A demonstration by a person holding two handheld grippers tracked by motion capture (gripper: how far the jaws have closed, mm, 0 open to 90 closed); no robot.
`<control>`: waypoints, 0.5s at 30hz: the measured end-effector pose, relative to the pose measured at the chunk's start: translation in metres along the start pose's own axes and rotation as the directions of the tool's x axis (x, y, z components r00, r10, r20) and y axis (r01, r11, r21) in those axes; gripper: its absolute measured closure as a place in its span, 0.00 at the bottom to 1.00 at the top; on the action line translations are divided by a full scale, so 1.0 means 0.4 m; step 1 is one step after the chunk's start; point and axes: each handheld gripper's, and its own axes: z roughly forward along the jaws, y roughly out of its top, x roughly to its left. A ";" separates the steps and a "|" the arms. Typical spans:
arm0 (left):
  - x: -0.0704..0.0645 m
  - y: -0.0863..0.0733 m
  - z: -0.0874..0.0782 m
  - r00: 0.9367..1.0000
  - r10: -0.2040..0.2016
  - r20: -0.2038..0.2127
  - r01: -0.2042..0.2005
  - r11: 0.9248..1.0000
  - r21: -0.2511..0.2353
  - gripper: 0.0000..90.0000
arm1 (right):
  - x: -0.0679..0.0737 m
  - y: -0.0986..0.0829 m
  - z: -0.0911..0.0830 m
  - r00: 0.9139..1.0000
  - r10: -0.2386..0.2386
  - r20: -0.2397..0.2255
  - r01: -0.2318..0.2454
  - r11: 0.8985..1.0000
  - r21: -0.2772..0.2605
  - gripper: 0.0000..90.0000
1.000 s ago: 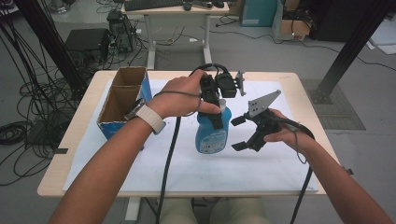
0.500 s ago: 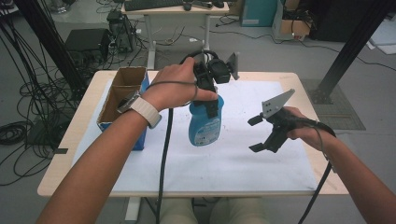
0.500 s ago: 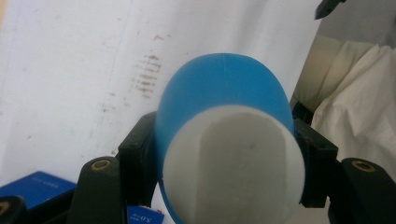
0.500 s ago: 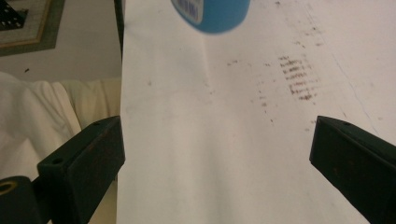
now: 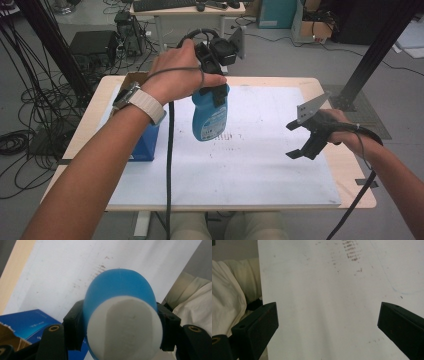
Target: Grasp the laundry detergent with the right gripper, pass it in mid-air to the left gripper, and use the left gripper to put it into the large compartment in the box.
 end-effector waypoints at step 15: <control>0.065 -0.031 -0.105 0.974 -0.217 -0.059 0.219 0.975 0.025 0.42 | 0.003 -0.066 -0.017 0.997 0.068 0.040 -0.070 0.996 0.057 0.04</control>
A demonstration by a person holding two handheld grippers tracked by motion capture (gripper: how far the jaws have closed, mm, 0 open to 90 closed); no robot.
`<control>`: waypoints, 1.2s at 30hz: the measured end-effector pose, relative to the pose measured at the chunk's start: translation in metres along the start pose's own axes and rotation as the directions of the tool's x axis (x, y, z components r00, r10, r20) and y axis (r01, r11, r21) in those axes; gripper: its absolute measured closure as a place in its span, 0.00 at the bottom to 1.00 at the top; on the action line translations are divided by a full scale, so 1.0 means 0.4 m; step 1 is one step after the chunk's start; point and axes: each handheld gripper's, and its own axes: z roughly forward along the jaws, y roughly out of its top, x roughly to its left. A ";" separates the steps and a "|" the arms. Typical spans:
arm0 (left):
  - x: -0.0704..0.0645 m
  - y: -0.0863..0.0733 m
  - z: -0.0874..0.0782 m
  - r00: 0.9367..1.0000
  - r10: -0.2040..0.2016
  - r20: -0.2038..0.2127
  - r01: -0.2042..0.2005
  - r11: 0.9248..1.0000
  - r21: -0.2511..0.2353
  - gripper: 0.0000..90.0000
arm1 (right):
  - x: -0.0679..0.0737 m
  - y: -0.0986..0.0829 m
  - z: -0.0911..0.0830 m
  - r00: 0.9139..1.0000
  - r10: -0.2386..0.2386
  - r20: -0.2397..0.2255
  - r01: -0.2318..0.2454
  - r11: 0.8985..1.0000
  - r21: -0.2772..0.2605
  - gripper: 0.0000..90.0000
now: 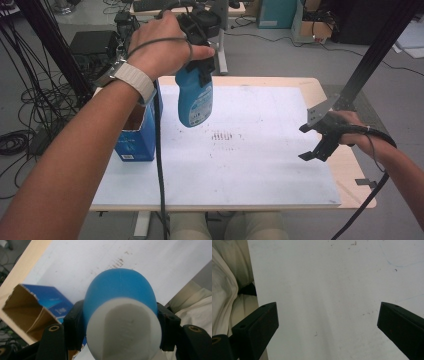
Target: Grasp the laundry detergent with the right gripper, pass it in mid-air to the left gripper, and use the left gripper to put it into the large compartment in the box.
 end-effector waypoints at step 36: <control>0.171 -0.111 -0.093 0.914 -0.393 -0.097 0.394 0.919 -0.010 0.42 | -0.007 -0.033 0.034 1.000 0.024 -0.016 -0.023 0.997 0.071 0.04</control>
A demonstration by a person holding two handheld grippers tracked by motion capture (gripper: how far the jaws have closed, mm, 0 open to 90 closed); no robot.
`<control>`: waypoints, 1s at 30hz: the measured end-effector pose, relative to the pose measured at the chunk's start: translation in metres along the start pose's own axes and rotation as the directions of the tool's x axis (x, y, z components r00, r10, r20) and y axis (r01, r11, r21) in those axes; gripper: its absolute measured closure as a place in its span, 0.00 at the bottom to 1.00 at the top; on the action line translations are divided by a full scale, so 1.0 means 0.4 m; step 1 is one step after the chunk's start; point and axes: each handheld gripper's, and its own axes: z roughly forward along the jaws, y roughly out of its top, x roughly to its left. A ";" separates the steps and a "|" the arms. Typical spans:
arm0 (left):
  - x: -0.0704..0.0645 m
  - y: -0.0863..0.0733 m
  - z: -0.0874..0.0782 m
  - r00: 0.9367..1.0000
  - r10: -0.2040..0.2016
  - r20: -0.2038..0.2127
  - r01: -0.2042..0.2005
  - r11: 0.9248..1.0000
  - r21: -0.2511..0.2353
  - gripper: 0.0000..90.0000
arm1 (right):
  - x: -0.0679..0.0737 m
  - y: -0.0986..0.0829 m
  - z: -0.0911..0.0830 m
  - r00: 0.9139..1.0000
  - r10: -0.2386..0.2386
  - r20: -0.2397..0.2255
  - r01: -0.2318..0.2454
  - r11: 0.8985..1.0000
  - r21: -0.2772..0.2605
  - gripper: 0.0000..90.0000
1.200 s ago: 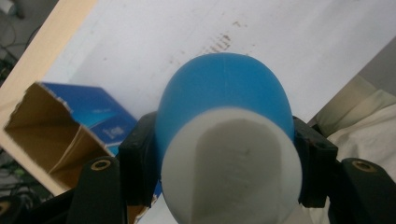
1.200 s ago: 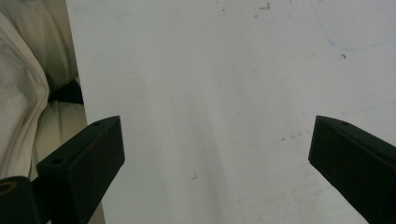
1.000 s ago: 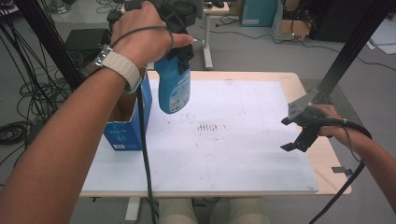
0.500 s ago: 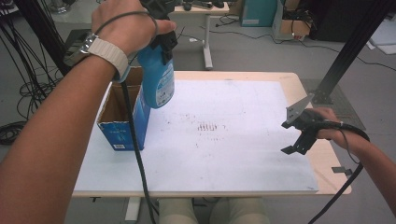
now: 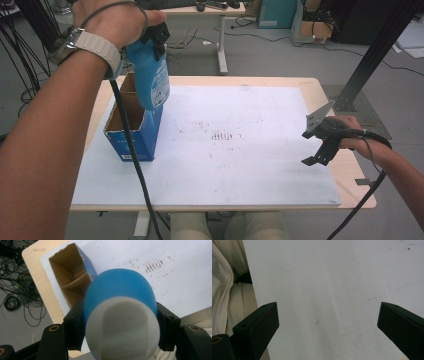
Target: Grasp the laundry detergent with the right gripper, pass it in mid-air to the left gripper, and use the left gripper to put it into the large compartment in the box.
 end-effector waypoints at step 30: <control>0.148 -0.016 0.044 0.975 -0.216 -0.053 0.216 0.976 0.007 0.42 | -0.005 -0.006 0.002 0.998 0.060 0.001 -0.060 0.998 0.021 0.04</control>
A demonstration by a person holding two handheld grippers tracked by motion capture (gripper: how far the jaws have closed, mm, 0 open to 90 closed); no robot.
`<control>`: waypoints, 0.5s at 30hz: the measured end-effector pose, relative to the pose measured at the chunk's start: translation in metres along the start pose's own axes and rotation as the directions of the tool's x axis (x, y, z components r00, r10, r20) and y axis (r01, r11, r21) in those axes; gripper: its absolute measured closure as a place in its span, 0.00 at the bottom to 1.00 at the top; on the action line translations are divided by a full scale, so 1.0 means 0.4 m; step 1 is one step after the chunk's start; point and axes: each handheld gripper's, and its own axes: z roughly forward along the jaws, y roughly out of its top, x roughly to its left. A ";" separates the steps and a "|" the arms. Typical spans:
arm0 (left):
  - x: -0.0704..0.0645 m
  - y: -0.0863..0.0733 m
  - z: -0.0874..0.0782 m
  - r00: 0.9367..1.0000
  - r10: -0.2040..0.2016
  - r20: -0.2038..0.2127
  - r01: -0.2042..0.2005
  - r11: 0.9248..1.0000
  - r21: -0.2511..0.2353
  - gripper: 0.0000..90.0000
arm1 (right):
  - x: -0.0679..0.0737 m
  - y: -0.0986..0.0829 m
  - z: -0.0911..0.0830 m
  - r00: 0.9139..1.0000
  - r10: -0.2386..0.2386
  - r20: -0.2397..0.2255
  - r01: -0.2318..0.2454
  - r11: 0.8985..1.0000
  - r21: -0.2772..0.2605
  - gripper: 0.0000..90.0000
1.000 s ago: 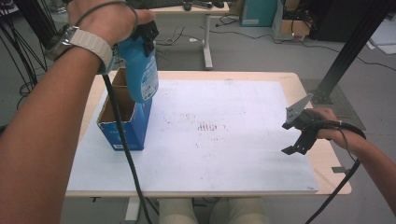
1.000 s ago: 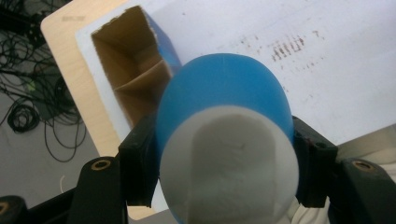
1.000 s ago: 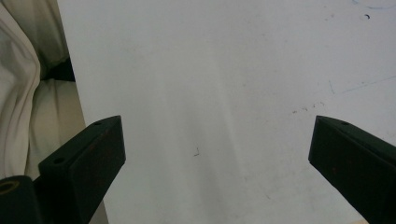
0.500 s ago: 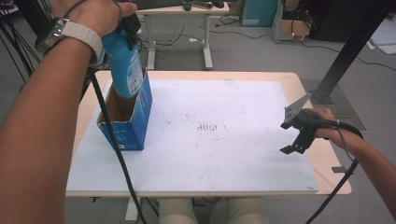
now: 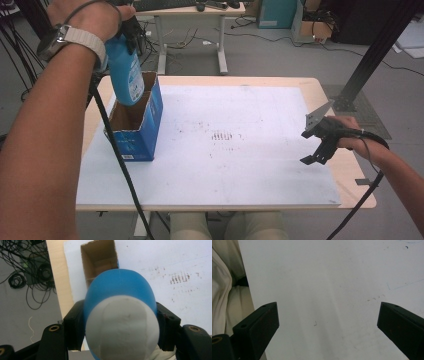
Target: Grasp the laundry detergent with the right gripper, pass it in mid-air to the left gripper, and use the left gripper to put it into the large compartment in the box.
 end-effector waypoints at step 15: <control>0.041 -0.003 0.073 0.999 -0.046 0.000 0.046 0.999 0.005 0.42 | -0.004 -0.005 -0.007 1.000 0.016 0.006 -0.016 1.000 -0.002 0.04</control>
